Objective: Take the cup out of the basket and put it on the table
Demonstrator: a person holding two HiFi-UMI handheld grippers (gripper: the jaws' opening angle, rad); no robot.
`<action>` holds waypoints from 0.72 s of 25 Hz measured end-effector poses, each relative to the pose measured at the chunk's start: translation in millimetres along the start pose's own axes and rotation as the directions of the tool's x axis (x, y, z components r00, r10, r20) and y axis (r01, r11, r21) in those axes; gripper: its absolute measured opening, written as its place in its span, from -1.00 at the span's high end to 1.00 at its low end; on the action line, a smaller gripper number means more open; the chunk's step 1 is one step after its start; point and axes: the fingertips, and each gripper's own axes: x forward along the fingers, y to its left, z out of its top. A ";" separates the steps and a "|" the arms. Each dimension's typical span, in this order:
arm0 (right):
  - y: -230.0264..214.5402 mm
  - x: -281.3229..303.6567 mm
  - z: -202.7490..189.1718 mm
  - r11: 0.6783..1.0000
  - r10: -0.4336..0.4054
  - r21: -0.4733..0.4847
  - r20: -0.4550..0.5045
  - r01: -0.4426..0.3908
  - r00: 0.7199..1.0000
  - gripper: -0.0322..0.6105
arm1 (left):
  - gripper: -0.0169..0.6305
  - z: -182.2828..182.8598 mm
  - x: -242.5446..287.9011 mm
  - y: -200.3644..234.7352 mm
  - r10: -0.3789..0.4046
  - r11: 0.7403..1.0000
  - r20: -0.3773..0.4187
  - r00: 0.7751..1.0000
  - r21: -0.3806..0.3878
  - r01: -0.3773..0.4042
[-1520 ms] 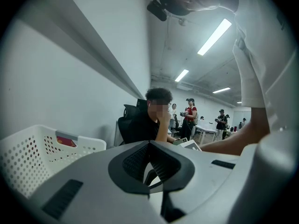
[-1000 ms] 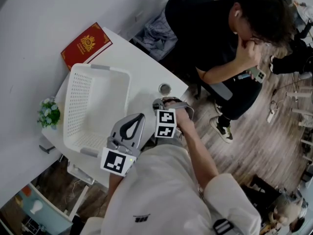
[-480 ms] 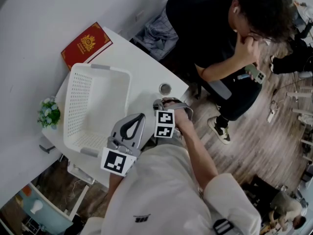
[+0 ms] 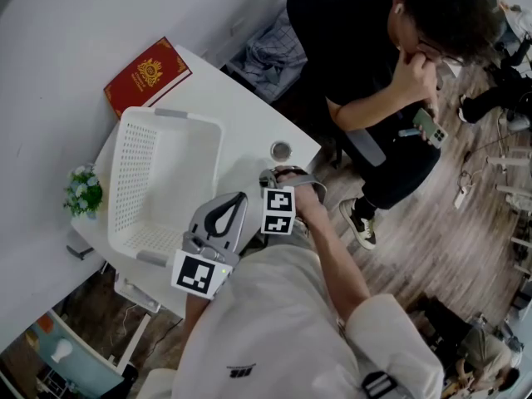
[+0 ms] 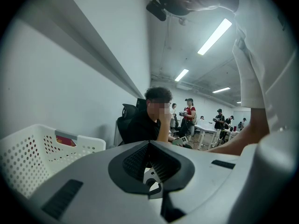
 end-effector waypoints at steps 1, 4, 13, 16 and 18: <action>0.5 0.0 -0.3 1.000 -0.001 0.000 0.001 0.001 1.000 0.81 | 0.92 -0.1 0.2 -0.6 -0.001 1.000 0.001 1.000 0.001 0.001; 2.3 0.1 -0.1 1.000 0.004 0.004 0.005 -0.004 1.000 0.81 | 0.92 -0.5 0.1 -1.7 -0.001 1.000 0.000 1.000 0.000 0.001; 4.8 2.6 4.1 1.000 0.023 0.012 0.014 -0.023 1.000 0.81 | 0.92 -0.2 -0.1 1.0 -0.001 1.000 0.005 1.000 -0.005 0.001; 6.2 2.1 3.9 1.000 0.028 0.013 0.016 -0.028 0.999 0.81 | 0.92 -0.5 0.0 0.2 0.000 1.000 0.005 1.000 -0.005 0.000; 5.9 1.4 4.3 1.000 0.026 0.013 0.017 -0.026 1.000 0.81 | 0.92 -0.5 -0.3 0.3 0.000 1.000 0.003 1.000 -0.005 0.000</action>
